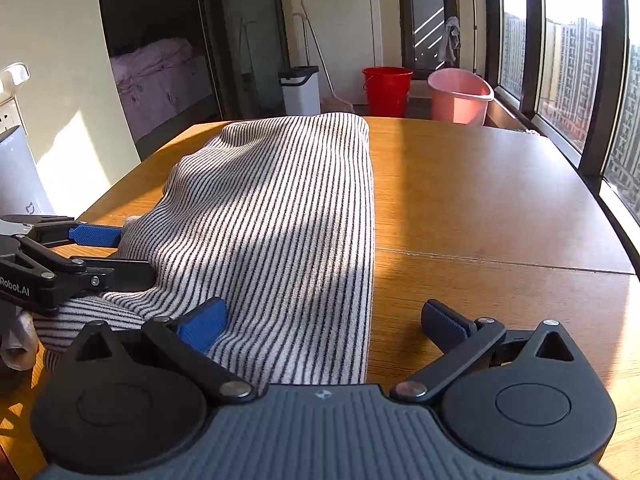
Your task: Fold clothes
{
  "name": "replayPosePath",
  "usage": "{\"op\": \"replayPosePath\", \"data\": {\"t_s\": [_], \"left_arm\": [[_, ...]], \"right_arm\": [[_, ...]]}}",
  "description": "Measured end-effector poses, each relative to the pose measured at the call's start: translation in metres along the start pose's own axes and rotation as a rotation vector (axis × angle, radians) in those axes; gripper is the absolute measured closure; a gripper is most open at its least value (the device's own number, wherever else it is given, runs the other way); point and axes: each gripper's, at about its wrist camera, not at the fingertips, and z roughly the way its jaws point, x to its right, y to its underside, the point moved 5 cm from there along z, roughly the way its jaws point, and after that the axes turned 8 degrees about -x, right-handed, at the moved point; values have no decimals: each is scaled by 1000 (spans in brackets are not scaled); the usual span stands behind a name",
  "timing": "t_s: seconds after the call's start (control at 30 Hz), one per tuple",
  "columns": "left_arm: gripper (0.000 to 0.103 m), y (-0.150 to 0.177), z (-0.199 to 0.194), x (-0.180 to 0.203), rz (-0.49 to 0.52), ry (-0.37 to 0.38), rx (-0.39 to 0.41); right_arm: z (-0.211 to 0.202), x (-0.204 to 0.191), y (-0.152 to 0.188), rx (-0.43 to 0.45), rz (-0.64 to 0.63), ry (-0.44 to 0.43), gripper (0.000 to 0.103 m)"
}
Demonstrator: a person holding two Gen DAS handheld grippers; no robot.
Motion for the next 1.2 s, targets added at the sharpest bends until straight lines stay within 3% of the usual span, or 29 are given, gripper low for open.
{"op": "replayPosePath", "data": {"t_s": [0.63,0.8,0.9,1.0,1.07,1.2], "left_arm": [[0,-21,28,18,32,62,6],[1,-28,2,13,19,38,78],[1,-35,-16,14,-5,121,125],[4,-29,-2,23,26,138,49],[18,-25,8,29,47,149,-2],[17,-14,18,28,71,100,-32]], "right_arm": [[-16,12,14,22,80,57,0],[-15,10,15,31,89,59,0],[-15,11,15,34,95,55,0],[-14,12,15,34,94,55,0],[-16,12,15,39,92,55,0],[-25,7,15,79,57,69,0]]}}
